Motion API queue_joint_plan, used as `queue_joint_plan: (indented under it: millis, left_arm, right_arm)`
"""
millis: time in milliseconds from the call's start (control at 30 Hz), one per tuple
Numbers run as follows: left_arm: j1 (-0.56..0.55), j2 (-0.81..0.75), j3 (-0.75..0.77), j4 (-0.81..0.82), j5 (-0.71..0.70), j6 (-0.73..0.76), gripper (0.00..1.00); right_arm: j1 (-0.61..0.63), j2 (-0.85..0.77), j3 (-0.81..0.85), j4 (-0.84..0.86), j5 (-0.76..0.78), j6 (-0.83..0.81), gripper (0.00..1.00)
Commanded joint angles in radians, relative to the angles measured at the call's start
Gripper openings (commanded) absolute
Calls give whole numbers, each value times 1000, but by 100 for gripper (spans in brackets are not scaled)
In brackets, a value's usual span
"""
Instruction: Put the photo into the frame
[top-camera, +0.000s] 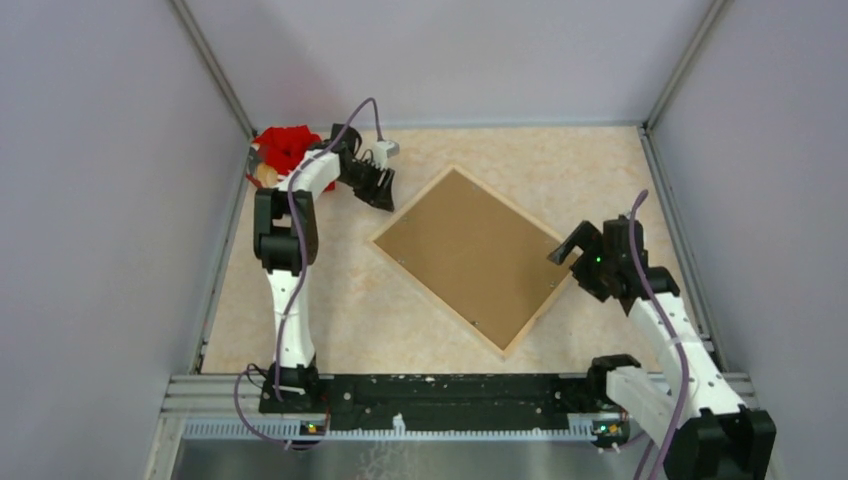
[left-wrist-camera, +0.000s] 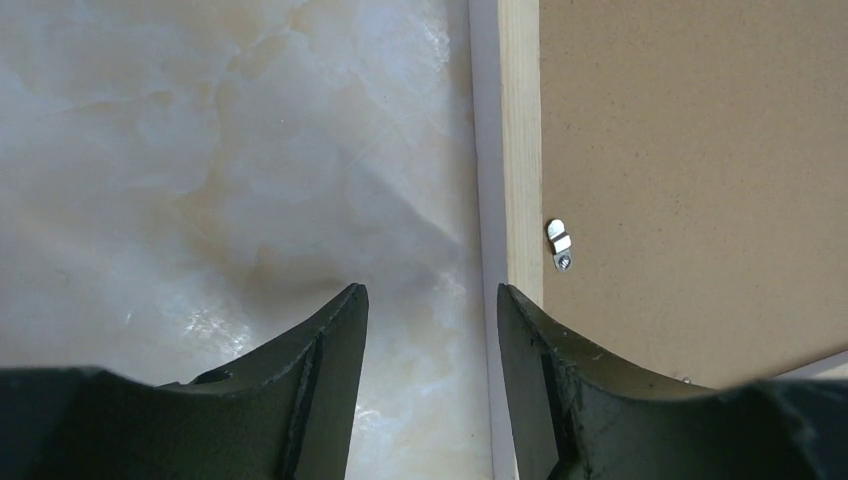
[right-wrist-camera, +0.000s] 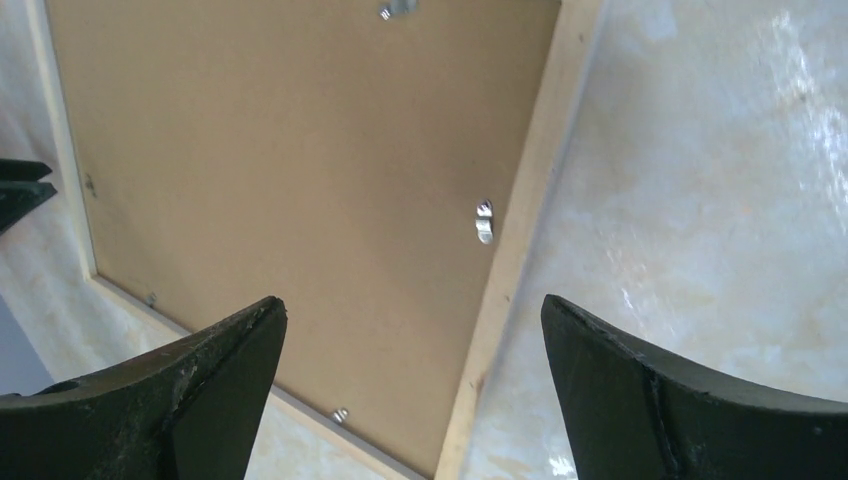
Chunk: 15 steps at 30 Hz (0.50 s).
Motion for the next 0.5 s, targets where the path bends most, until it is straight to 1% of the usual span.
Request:
queue_joint_plan:
  millis: [0,67,100,167,233,333,467]
  left_arm:
    - [5,-8,-24,22,64,-9,57]
    - [5,-8,-42,20,64,-3,55]
    - [5,-8,-53,19,58,-1,52]
    - [5,-8,-76,13,39,12,47]
    - [5,-8,-104,8,40,26,45]
    - [5,-7,-130,-14,63,45,40]
    - [5,-19,-161,-49,92,89,33]
  right_arm:
    - [-6,-68,-89,-75,-35,49,98]
    - [-7,-55,-160,1,-60,79,98]
    - [-7,-35,-185,47,-75,92,97]
    - [-6,15,-212,134,-75,111,97]
    - [-6,58,-222,230,-66,121,97]
    - [-7,117,-206,332,-51,128,97]
    - [-7,232,-140,402,-35,102,97]
